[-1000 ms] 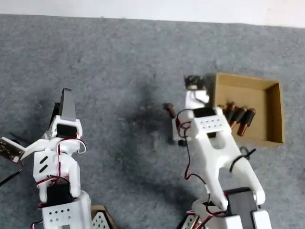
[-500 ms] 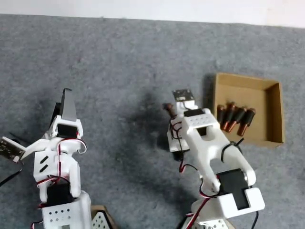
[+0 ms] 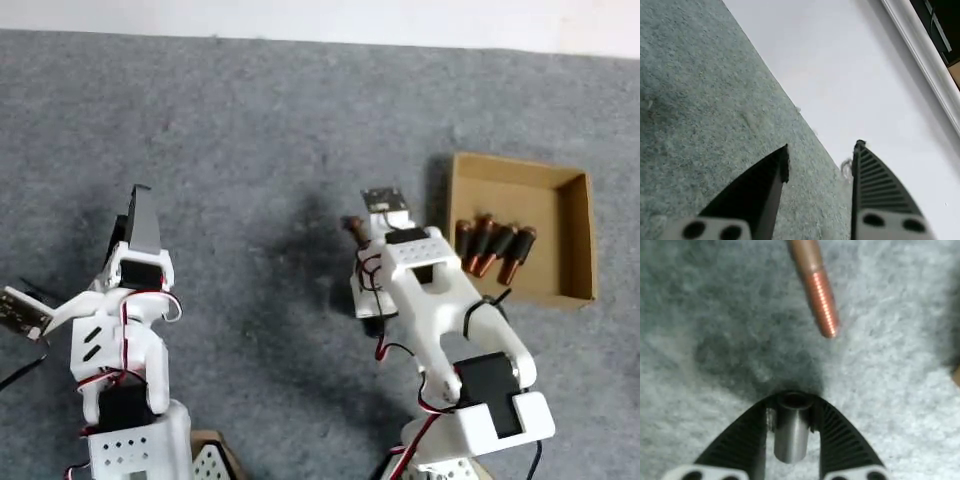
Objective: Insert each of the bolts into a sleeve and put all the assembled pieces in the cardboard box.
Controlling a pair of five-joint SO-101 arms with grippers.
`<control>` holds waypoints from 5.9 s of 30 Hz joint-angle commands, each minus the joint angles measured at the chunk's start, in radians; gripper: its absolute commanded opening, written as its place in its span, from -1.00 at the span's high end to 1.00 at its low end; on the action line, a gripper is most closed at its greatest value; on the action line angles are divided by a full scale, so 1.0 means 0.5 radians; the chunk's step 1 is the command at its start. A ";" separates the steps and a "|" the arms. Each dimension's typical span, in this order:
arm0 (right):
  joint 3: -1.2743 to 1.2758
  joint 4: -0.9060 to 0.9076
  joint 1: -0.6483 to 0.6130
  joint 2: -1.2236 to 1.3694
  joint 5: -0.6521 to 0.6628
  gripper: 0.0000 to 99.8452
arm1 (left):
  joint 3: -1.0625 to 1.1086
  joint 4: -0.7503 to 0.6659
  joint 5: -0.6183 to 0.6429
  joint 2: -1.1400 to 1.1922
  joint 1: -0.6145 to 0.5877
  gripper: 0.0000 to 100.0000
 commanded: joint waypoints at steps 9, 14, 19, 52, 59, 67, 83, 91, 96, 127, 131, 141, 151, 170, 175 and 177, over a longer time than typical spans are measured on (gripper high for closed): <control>-0.176 0.296 -0.026 0.060 0.015 0.79 | 0.011 -0.037 0.012 -0.026 0.023 0.60; -0.180 0.305 -0.032 0.060 0.015 0.79 | 0.011 -0.037 0.012 -0.026 0.023 0.60; -0.180 0.308 -0.035 0.057 0.015 0.79 | 0.011 -0.037 0.012 -0.026 0.023 0.60; -0.176 0.345 -0.035 0.069 0.267 0.99 | 0.008 -0.037 0.012 -0.026 0.023 0.60; -0.293 0.207 -0.057 0.075 0.267 0.99 | 0.008 -0.037 0.012 -0.026 0.023 0.60; -0.413 0.121 -0.143 0.078 0.267 0.98 | 0.011 -0.037 0.012 -0.026 0.023 0.60; -0.766 0.057 -0.137 0.394 0.264 0.94 | 0.011 -0.037 0.009 -0.026 0.060 0.60; -1.057 0.370 -0.133 0.425 0.144 0.69 | 0.011 -0.037 0.009 -0.026 0.060 0.60; -1.023 0.382 -0.143 0.235 0.144 0.69 | 0.011 -0.037 0.009 -0.026 0.060 0.60; -0.422 -0.029 -0.296 0.081 0.138 0.69 | 0.011 -0.037 0.009 -0.026 0.060 0.60; -0.391 -0.078 -0.296 0.081 0.138 0.69 | 0.011 -0.037 0.009 -0.026 0.060 0.60; -0.385 -0.063 -0.137 0.081 0.147 0.99 | 0.011 -0.037 0.009 -0.026 0.060 0.60; -0.354 -0.017 0.075 -0.118 0.157 0.99 | 0.011 -0.037 0.009 -0.026 0.063 0.60; 1.241 -0.753 0.235 -2.279 0.307 0.99 | 0.011 0.058 -0.190 -0.026 0.336 0.60; 1.597 -0.747 0.302 -2.874 0.307 0.99 | -0.014 0.193 -0.353 -0.026 0.658 0.60; 1.726 -0.738 0.302 -3.101 0.307 0.99 | -0.057 0.233 -0.390 -0.023 0.781 0.60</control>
